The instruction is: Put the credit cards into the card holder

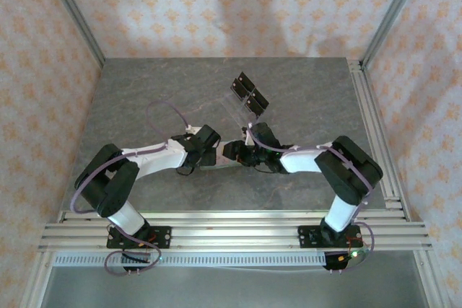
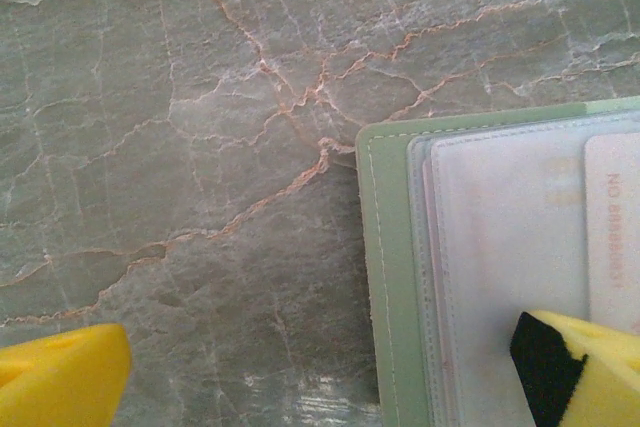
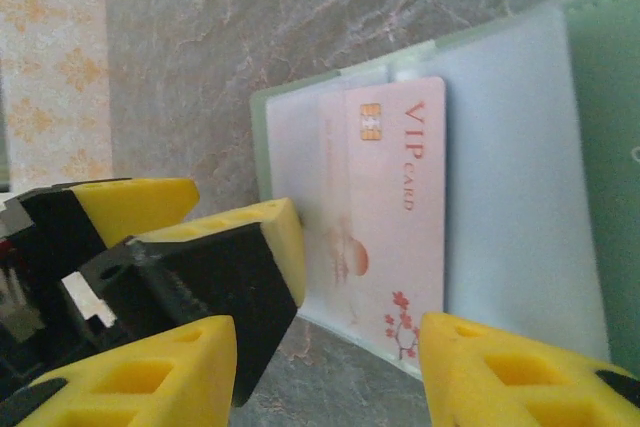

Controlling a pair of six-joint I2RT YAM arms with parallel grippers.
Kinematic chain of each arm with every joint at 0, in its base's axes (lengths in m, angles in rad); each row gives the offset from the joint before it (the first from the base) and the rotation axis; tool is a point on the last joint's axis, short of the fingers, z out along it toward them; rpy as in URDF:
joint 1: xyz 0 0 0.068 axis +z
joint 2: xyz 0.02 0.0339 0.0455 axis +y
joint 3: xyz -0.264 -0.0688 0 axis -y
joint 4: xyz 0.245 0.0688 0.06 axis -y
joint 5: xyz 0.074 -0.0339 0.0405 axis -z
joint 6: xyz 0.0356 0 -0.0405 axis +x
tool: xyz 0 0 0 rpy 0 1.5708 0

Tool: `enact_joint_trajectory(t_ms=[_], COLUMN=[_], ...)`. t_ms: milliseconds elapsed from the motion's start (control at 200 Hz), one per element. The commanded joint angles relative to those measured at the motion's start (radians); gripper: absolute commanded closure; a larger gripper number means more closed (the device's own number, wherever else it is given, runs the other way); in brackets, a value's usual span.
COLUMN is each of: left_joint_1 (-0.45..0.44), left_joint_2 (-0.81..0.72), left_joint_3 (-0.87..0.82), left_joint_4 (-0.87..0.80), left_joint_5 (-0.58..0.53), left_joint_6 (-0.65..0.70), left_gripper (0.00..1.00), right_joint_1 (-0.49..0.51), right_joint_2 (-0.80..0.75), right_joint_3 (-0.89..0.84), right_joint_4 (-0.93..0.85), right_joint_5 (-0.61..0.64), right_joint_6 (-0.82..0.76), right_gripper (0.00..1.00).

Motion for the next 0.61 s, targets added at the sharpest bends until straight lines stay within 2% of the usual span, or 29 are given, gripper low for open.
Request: enact_joint_trajectory(t_ms=[0, 130, 370, 465, 601], left_joint_1=[-0.003, -0.003, 0.031, 0.05, 0.065], left_joint_2=[-0.021, -0.058, -0.126, -0.125, -0.128], left_joint_3=[-0.025, -0.007, 0.029, 0.024, -0.017], left_joint_4=[-0.066, -0.082, -0.128, -0.147, -0.132], left_joint_5=[-0.022, -0.017, -0.018, -0.023, -0.022], left_joint_6=[-0.001, -0.004, -0.017, -0.014, -0.013], left_gripper=[0.0, 0.0, 0.0, 0.0, 0.0], right_joint_1=[0.005, 0.005, 0.007, 0.006, 0.006], right_joint_2=[-0.055, -0.061, 0.016, 0.053, 0.103], right_joint_3=[0.064, 0.154, 0.363, 0.412, 0.457], right_joint_4=[-0.166, -0.37, -0.733, -0.787, -0.83], right_joint_5=[0.035, 0.084, 0.176, 0.186, 0.182], right_joint_6=[-0.081, -0.161, -0.348, -0.387, -0.42], right_gripper=[0.49, 0.54, 0.83, 0.91, 0.95])
